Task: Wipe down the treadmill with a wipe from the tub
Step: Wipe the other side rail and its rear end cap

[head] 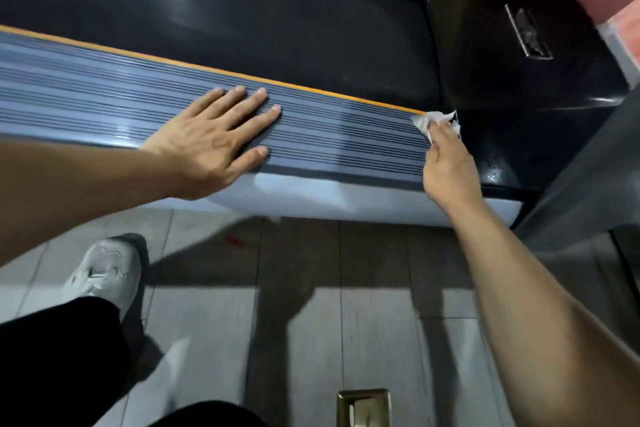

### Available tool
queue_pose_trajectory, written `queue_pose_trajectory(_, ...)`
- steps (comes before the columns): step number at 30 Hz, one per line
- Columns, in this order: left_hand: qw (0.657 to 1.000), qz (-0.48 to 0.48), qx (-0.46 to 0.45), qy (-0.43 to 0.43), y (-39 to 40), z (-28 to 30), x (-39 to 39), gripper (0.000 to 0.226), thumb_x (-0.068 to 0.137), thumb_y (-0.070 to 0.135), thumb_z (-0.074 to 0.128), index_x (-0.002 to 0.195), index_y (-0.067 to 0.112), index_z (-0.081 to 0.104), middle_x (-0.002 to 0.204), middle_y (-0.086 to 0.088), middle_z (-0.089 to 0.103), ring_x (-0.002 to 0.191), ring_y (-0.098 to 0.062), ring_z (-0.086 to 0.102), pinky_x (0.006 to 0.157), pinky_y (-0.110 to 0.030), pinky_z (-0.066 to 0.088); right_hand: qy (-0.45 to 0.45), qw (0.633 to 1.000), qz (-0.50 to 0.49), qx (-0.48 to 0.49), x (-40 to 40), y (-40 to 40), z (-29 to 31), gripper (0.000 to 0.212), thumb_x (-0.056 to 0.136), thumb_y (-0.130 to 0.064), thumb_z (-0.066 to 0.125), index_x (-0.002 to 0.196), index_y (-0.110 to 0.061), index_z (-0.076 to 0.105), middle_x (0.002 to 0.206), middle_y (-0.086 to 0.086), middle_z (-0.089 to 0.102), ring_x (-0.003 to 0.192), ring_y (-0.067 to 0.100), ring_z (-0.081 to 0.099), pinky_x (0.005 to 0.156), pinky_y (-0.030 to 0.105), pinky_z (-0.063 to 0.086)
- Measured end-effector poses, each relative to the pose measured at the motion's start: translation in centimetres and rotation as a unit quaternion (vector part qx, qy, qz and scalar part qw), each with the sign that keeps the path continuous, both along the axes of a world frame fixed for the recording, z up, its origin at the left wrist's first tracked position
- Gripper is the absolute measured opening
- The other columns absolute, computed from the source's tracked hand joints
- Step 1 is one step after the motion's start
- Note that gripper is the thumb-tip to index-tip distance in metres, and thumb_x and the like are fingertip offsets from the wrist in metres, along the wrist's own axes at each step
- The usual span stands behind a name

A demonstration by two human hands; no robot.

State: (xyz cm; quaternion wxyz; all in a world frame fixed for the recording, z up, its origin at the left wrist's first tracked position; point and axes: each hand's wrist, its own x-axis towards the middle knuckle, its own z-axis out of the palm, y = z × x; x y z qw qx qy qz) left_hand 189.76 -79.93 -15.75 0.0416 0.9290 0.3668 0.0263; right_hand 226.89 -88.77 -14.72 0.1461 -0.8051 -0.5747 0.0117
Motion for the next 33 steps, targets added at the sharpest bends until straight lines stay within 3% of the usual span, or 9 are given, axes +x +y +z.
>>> queue_pose_trajectory(2,1.0,0.006,-0.022,0.009,0.3,0.1,-0.1,0.073,0.094,0.067,-0.009,0.16,0.036,-0.013,0.169,0.003,-0.014,0.156,-0.021,-0.013,0.127,-0.041,-0.006,0.007,0.999,-0.032,0.024,-1.8,-0.1,0.1,0.052,0.086,0.005,0.031,0.128,-0.01,0.057,0.139,0.007,0.052,0.122,0.034,0.052,0.103,0.036,0.039)
queue_pose_trajectory(5,1.0,0.004,-0.018,0.003,0.6,0.0,-0.1,0.073,0.092,0.068,-0.012,0.158,0.038,-0.018,0.168,0.005,-0.019,0.155,-0.018,-0.019,0.126,-0.039,-0.01,0.06,0.989,0.084,0.111,-9.2,1.8,-0.9,0.064,0.071,0.005,0.03,0.122,-0.007,0.066,0.135,0.01,0.06,0.137,0.031,0.045,0.123,0.03,0.017)
queue_pose_trajectory(10,1.0,-0.005,-0.031,0.0,0.8,0.1,-0.5,0.074,0.091,0.071,-0.008,0.159,0.04,-0.013,0.169,0.007,-0.013,0.155,-0.017,-0.015,0.124,-0.032,-0.013,0.089,0.976,0.184,0.07,-16.8,0.7,-1.4,0.054,0.092,0.008,0.041,0.141,-0.006,0.056,0.153,0.016,0.046,0.146,0.029,0.036,0.123,0.041,0.025)
queue_pose_trajectory(14,1.0,-0.001,-0.03,0.002,0.8,0.0,-0.5,0.074,0.092,0.071,-0.008,0.159,0.041,-0.011,0.169,0.008,-0.013,0.156,-0.017,-0.013,0.126,-0.036,-0.009,0.033,0.997,0.012,0.067,-5.1,-2.6,-0.4,0.056,0.087,0.007,0.032,0.133,-0.012,0.059,0.145,0.01,0.051,0.135,0.027,0.048,0.117,0.038,0.033)
queue_pose_trajectory(17,0.999,0.006,-0.033,-0.005,0.7,0.0,-0.4,0.074,0.092,0.071,-0.008,0.16,0.04,-0.009,0.169,0.008,-0.011,0.156,-0.017,-0.011,0.127,-0.039,-0.006,0.03,0.992,-0.102,0.072,-5.2,-4.3,-0.1,0.052,0.091,0.01,0.036,0.135,-0.009,0.057,0.147,0.013,0.05,0.139,0.029,0.043,0.117,0.035,0.03)
queue_pose_trajectory(21,0.999,0.004,-0.034,-0.004,0.7,0.2,-0.5,0.074,0.093,0.071,-0.008,0.16,0.04,-0.009,0.169,0.007,-0.01,0.156,-0.018,-0.011,0.127,-0.039,-0.006,0.056,0.987,0.095,0.117,-14.4,-2.9,-1.6,0.053,0.089,0.011,0.043,0.133,-0.012,0.061,0.15,0.012,0.05,0.148,0.028,0.035,0.126,0.035,0.017)
queue_pose_trajectory(24,0.999,0.003,-0.036,0.003,0.6,0.2,-0.5,0.075,0.092,0.07,-0.007,0.16,0.039,-0.008,0.169,0.006,-0.01,0.157,-0.019,-0.01,0.127,-0.039,-0.006,0.031,0.977,0.201,0.057,-16.1,-3.0,-1.6,0.063,0.088,0.004,0.054,0.146,-0.02,0.053,0.156,0.011,0.044,0.144,0.027,0.042,0.119,0.038,0.033)
queue_pose_trajectory(30,0.999,0.006,-0.036,0.003,0.5,0.3,-0.4,0.076,0.092,0.069,-0.008,0.161,0.037,-0.009,0.169,0.005,-0.012,0.157,-0.02,-0.012,0.127,-0.04,-0.006,-0.011,0.994,-0.111,0.002,-4.1,-3.6,0.6,0.053,0.091,0.001,0.043,0.139,-0.018,0.055,0.148,0.007,0.049,0.123,0.034,0.055,0.087,0.037,0.045)
queue_pose_trajectory(33,0.999,0.007,-0.039,0.005,0.4,0.5,-0.3,0.076,0.092,0.068,-0.008,0.161,0.036,-0.009,0.169,0.004,-0.012,0.157,-0.02,-0.011,0.127,-0.039,-0.007,-0.067,0.993,-0.093,-0.021,-5.6,-1.1,-0.1,0.054,0.089,-0.012,0.029,0.141,-0.014,0.046,0.143,0.02,0.045,0.119,0.041,0.05,0.09,0.042,0.044)
